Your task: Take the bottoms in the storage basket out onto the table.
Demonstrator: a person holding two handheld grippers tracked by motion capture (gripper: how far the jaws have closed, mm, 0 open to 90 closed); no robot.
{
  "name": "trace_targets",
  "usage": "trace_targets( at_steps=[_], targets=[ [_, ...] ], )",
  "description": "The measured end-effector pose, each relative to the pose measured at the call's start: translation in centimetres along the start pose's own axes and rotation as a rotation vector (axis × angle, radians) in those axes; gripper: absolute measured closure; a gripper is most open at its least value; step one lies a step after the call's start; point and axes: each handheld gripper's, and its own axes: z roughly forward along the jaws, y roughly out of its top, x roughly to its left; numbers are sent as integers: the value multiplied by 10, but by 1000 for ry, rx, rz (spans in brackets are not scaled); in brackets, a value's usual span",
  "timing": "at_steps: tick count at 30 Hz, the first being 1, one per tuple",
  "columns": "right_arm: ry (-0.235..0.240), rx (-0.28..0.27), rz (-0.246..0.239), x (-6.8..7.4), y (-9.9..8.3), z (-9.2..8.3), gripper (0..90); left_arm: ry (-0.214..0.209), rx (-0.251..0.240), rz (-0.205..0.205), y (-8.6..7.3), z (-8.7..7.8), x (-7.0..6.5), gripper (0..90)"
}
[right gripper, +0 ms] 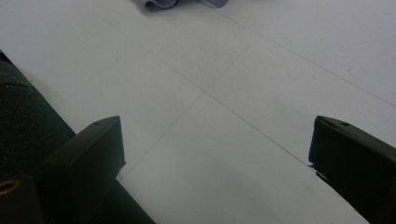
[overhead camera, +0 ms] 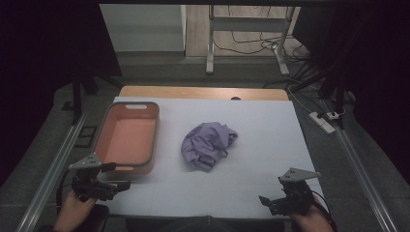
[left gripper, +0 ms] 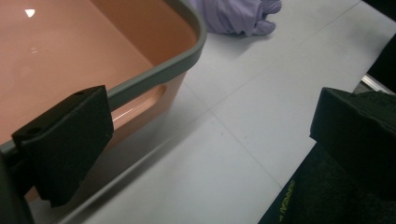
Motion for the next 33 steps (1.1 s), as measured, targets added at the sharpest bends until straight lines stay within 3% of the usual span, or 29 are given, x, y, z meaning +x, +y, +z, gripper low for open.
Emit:
trace_targets(
  at_steps=[15, 33],
  targets=[
    [1, 1, 2, 0, 0, 0, 40, 7, -21, -46, -9, -10, 7, 0],
    [0, 0, 1, 0, 0, 0, 40, 45, -7, -54, -17, -19, 8, 0]
  ],
)
